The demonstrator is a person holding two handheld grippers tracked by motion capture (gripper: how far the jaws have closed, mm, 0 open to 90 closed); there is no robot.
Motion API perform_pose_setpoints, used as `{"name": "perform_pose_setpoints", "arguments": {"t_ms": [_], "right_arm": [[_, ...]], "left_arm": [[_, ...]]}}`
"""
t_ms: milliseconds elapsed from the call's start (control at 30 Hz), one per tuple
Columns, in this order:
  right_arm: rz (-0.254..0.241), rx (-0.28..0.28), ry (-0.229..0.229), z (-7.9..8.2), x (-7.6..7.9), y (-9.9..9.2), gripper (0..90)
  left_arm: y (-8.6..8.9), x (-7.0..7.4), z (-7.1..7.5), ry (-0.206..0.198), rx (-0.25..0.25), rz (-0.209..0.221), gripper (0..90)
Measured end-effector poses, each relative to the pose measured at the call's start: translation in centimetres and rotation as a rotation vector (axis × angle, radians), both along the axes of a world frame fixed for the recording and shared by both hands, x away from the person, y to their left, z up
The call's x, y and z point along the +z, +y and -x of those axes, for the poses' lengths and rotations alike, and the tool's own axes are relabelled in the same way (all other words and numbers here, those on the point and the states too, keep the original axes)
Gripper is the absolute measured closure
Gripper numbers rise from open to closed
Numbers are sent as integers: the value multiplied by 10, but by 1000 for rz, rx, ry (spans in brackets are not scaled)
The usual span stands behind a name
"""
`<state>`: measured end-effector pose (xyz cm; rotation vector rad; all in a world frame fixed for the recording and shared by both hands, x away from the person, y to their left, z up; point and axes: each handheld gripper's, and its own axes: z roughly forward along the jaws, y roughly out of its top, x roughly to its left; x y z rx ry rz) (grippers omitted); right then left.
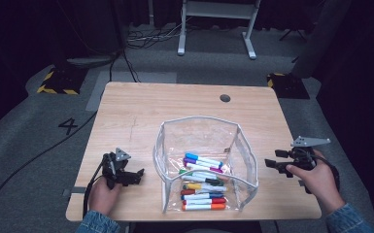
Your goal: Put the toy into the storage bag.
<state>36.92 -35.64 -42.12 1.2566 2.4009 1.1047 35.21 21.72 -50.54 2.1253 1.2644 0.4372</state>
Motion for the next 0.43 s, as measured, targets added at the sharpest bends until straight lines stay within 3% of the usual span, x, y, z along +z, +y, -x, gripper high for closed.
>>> {"name": "perform_pose_setpoints", "arguments": {"t_ms": [133,233,267,400,433], "right_arm": [[38,-52,2,3,-43,-13,315],[48,-95,-8,7,-65,-21,305],[54,-111,-13,9,-71,-23,290],[74,-131,-114,15,-81,-25,249],[74,-131,-114,15,-81,-25,249]], "left_arm": [[0,0,0,0,-1,0,0],[0,0,0,-1,-2,0,0],[0,0,0,-1,-2,0,0],[0,0,0,0,-2,1,0],[0,0,0,0,-2,1,0]]}}
